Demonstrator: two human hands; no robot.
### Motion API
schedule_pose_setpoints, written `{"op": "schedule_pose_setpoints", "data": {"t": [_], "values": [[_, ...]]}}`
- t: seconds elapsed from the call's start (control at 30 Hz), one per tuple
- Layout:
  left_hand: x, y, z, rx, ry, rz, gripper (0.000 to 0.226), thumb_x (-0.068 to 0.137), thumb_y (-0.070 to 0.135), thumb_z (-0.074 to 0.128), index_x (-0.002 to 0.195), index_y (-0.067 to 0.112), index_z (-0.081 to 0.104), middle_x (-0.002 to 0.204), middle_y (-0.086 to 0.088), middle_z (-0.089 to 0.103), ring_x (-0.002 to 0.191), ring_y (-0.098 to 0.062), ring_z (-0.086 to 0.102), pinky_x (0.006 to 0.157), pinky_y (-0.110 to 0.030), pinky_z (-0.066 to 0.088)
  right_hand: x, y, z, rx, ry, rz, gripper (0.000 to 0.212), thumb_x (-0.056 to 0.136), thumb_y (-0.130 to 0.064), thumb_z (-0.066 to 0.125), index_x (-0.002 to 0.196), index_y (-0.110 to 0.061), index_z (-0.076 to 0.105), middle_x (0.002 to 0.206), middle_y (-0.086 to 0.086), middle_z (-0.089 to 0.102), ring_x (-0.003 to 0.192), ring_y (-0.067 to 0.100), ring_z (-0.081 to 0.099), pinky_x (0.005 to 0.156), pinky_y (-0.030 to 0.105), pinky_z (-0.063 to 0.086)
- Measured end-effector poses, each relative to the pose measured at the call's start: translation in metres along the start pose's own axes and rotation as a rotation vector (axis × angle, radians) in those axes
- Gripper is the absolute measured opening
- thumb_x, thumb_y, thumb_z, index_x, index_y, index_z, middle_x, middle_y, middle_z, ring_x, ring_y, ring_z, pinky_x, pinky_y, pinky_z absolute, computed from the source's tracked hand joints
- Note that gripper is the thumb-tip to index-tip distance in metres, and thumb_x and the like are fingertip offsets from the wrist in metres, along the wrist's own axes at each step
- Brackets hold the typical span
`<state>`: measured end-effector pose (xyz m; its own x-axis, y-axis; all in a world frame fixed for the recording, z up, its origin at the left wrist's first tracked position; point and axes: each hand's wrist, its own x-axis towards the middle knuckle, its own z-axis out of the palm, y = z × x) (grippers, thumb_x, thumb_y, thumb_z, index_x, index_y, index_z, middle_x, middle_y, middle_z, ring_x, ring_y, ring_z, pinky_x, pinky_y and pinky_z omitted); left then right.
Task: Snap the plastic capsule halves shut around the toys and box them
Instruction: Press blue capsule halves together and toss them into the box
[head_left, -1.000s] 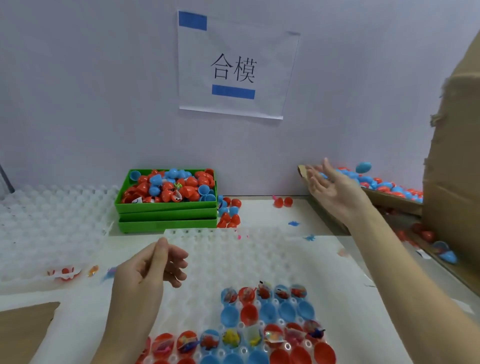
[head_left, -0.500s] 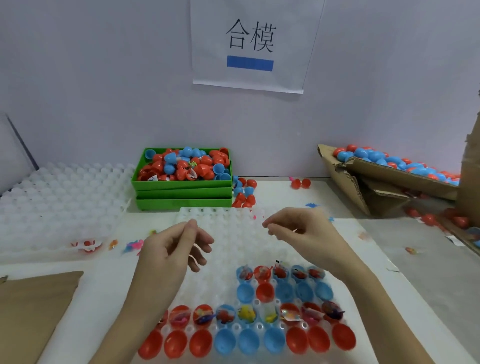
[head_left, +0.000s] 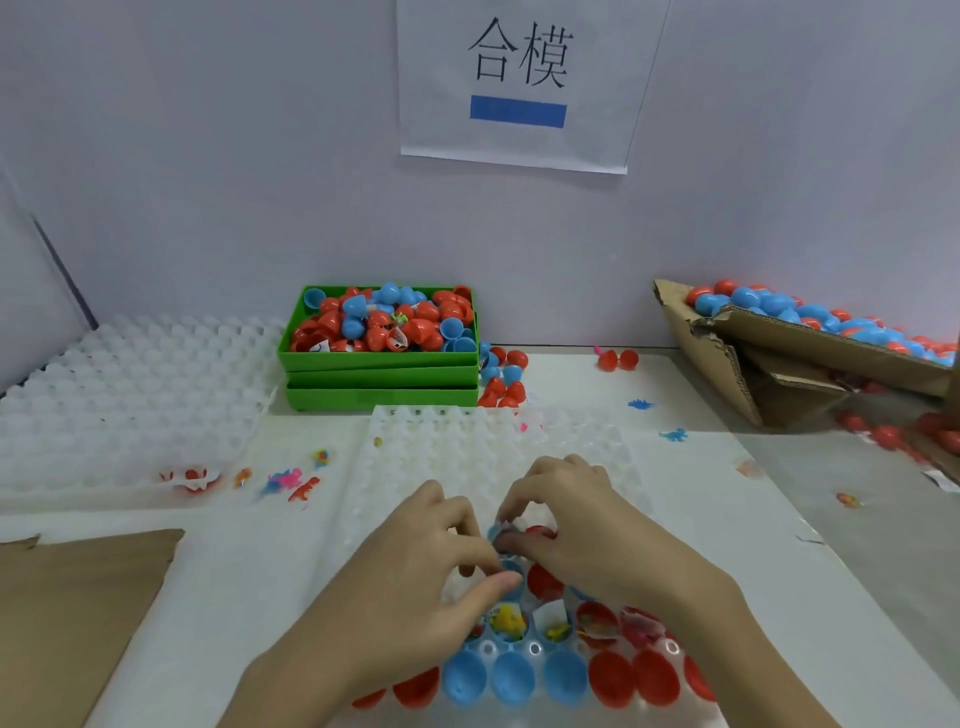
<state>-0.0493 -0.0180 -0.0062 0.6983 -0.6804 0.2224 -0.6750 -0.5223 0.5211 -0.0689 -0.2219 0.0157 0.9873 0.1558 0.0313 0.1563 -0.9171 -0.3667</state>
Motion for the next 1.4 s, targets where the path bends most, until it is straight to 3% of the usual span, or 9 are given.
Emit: {"op": "schedule_pose_setpoints", "data": {"t": [0.17, 0.3, 0.43, 0.53, 0.6, 0.77, 1.0, 1.17, 1.4], "values": [[0.0, 0.002, -0.003, -0.028, 0.064, 0.005, 0.033, 0.089, 0.071, 0.058, 0.085, 0.038, 0.06, 0.097, 0.023, 0.051, 0.105, -0.001, 0.049, 0.086, -0.014, 0.04, 0.0, 0.005, -0.005, 0.175, 0.093, -0.005, 0.016, 0.095, -0.046, 0.069, 0.102, -0.032, 0.074, 0.101, -0.019, 0.067, 0.101, 0.0, 0.058, 0.09, 0.024, 0.048], [0.003, 0.003, -0.006, -0.084, 0.248, 0.014, 0.025, 0.089, 0.041, 0.078, 0.085, 0.029, 0.057, 0.09, 0.017, 0.055, 0.088, -0.008, 0.059, 0.077, -0.016, 0.047, 0.001, 0.001, -0.006, 0.458, 0.202, 0.056, 0.015, 0.092, -0.037, 0.076, 0.098, -0.024, 0.074, 0.091, -0.013, 0.076, 0.086, 0.0, 0.072, 0.078, 0.02, 0.059], [0.004, 0.006, -0.007, -0.271, 0.445, -0.079, 0.024, 0.087, 0.032, 0.081, 0.102, 0.031, 0.062, 0.098, 0.019, 0.067, 0.097, -0.004, 0.07, 0.083, -0.015, 0.057, 0.002, -0.011, -0.005, 0.697, 0.3, 0.079, 0.019, 0.091, -0.026, 0.078, 0.102, -0.022, 0.063, 0.088, -0.005, 0.079, 0.077, 0.007, 0.077, 0.073, 0.029, 0.063], [0.004, 0.007, -0.007, -0.333, 0.501, -0.093, 0.041, 0.085, 0.039, 0.077, 0.124, 0.037, 0.062, 0.105, 0.024, 0.069, 0.101, -0.001, 0.07, 0.085, -0.011, 0.055, 0.001, -0.017, -0.002, 0.652, 0.357, 0.041, 0.02, 0.091, -0.029, 0.075, 0.099, -0.028, 0.057, 0.085, -0.011, 0.077, 0.075, 0.004, 0.076, 0.071, 0.024, 0.063], [0.004, 0.008, -0.008, -0.277, 0.514, -0.036, 0.041, 0.089, 0.031, 0.078, 0.129, 0.034, 0.066, 0.111, 0.021, 0.069, 0.103, -0.004, 0.07, 0.086, -0.013, 0.056, 0.0, -0.018, 0.0, 0.565, 0.37, 0.014, 0.017, 0.092, -0.031, 0.074, 0.096, -0.033, 0.058, 0.085, -0.014, 0.076, 0.077, 0.002, 0.075, 0.072, 0.019, 0.062], [0.005, 0.007, -0.009, -0.175, 0.541, 0.033, 0.025, 0.093, 0.017, 0.076, 0.117, 0.025, 0.075, 0.109, 0.017, 0.069, 0.102, -0.009, 0.068, 0.083, -0.014, 0.055, -0.001, -0.019, 0.001, 0.52, 0.388, -0.048, 0.014, 0.091, -0.029, 0.073, 0.097, -0.032, 0.062, 0.083, -0.015, 0.075, 0.078, 0.004, 0.073, 0.074, 0.02, 0.061], [0.007, 0.005, -0.012, -0.368, 0.587, -0.066, 0.015, 0.092, 0.024, 0.073, 0.106, 0.025, 0.078, 0.102, 0.017, 0.073, 0.097, -0.009, 0.072, 0.08, -0.014, 0.056, -0.004, -0.01, -0.012, 0.545, 0.222, -0.146, 0.026, 0.105, -0.014, 0.055, 0.11, -0.038, 0.062, 0.095, -0.013, 0.073, 0.092, 0.008, 0.072, 0.079, 0.025, 0.062], [0.006, 0.006, -0.014, -0.502, 0.556, -0.087, 0.019, 0.085, 0.035, 0.076, 0.101, 0.025, 0.078, 0.1, 0.014, 0.074, 0.096, -0.013, 0.073, 0.081, -0.016, 0.057, -0.001, -0.013, -0.016, 0.641, 0.22, -0.166, 0.014, 0.1, -0.024, 0.064, 0.103, -0.038, 0.067, 0.092, -0.007, 0.068, 0.087, 0.016, 0.069, 0.071, 0.026, 0.062], [0.005, 0.006, -0.015, -0.375, 0.577, -0.025, 0.027, 0.083, 0.04, 0.077, 0.103, 0.021, 0.077, 0.1, 0.013, 0.073, 0.099, -0.012, 0.072, 0.082, -0.02, 0.059, 0.0, -0.017, -0.013, 0.729, 0.244, -0.169, 0.007, 0.096, -0.023, 0.071, 0.102, -0.027, 0.07, 0.105, -0.002, 0.069, 0.083, 0.017, 0.071, 0.068, 0.029, 0.062]]}}
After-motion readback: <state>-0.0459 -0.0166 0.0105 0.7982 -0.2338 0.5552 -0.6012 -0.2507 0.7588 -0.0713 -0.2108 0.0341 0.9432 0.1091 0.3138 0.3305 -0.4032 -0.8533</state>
